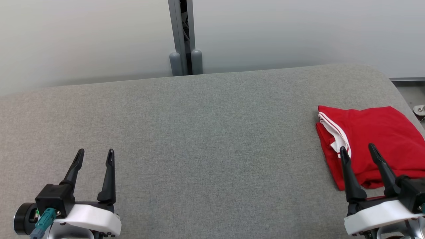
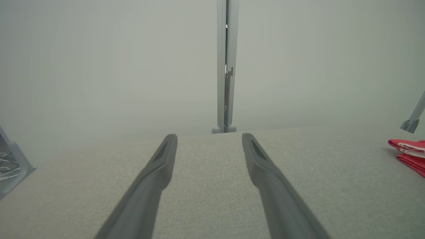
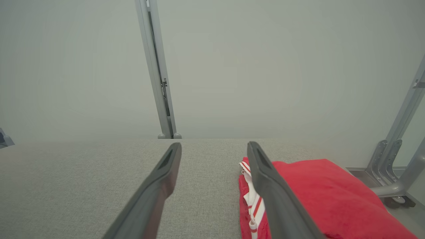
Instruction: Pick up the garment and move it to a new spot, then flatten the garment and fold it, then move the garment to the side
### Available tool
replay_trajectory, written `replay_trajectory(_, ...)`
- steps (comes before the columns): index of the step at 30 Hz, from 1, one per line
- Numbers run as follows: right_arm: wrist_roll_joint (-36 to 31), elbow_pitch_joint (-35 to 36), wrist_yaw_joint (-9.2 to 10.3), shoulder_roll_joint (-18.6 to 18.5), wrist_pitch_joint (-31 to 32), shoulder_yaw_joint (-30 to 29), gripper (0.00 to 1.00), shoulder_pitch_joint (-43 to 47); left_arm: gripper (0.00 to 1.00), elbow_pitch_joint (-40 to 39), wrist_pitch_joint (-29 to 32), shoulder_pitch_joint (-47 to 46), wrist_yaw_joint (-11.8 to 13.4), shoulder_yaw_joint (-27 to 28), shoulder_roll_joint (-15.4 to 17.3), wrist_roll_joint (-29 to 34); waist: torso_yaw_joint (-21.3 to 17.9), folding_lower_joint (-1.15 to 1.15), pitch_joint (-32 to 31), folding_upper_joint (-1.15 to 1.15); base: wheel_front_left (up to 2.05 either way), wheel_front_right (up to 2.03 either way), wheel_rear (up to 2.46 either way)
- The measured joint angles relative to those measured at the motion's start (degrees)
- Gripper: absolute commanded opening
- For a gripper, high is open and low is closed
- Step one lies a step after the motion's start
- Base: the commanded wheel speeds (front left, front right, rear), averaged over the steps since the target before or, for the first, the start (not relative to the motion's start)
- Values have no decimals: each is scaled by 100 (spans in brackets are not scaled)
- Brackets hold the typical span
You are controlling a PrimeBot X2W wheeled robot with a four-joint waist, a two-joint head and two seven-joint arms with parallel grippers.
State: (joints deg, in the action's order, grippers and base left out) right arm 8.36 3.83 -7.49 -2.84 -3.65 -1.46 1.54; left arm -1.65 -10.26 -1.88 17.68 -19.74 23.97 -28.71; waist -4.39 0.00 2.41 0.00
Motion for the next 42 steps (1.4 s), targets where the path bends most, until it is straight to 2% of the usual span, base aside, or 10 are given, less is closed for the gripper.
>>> replay_trajectory(27,88,30,0,0,16,11,100,-5,100,82,13,-1,13,-59,4,-65,-14,0,-10,0,0,0,0)
replay_trajectory(28,92,22,0,3,16,12,0,-2,0,92,14,4,13,-67,-2,-65,-14,0,-10,0,0,0,0)
replay_trajectory(33,159,-233,0,85,20,34,0,121,0,286,18,203,-1,-174,-219,-93,-10,0,-11,0,0,0,0)
replay_trajectory(42,1244,-498,0,2,275,-20,0,66,0,313,-11,257,-272,-32,-454,-845,23,0,-25,0,0,0,0)
